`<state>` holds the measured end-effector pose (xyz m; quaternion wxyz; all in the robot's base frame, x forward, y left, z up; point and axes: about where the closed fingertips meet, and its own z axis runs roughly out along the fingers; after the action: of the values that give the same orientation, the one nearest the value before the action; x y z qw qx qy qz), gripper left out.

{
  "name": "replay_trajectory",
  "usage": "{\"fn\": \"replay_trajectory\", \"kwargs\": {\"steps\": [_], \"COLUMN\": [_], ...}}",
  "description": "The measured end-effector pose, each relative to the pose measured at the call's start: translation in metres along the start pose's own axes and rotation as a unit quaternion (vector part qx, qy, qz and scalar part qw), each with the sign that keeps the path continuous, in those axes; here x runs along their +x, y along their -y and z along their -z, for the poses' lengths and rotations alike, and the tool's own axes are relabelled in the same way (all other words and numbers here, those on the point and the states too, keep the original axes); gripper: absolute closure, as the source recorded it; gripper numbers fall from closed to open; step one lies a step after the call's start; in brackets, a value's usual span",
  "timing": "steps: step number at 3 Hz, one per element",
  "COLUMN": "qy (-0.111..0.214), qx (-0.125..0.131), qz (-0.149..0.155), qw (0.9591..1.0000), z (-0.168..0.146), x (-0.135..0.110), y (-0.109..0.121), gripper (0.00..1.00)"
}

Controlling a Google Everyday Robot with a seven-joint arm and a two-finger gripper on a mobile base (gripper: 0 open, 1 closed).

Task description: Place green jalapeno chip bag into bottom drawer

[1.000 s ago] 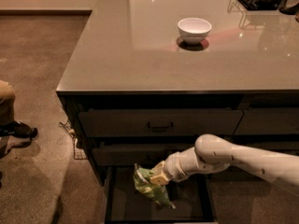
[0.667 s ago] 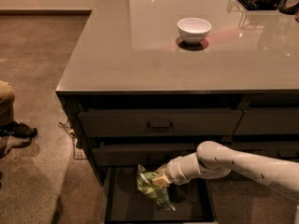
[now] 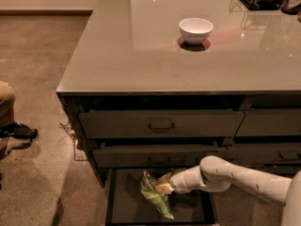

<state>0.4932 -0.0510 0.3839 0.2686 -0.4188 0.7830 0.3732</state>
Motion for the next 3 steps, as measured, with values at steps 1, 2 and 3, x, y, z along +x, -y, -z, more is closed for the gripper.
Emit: {"fn": "replay_trajectory", "kwargs": {"steps": [1, 2, 3], "qy": [0.007, 0.011, 0.017], "qx": [0.000, -0.002, -0.001], "qz": [-0.015, -0.022, -0.024], "qw": [0.9999, 0.9997, 0.9996], "z": [-0.0064, -0.0094, -0.0068], "x": [0.0119, 0.0177, 0.0200], "y": [0.0052, 0.0066, 0.0057], "gripper": [0.27, 0.04, 0.00]}}
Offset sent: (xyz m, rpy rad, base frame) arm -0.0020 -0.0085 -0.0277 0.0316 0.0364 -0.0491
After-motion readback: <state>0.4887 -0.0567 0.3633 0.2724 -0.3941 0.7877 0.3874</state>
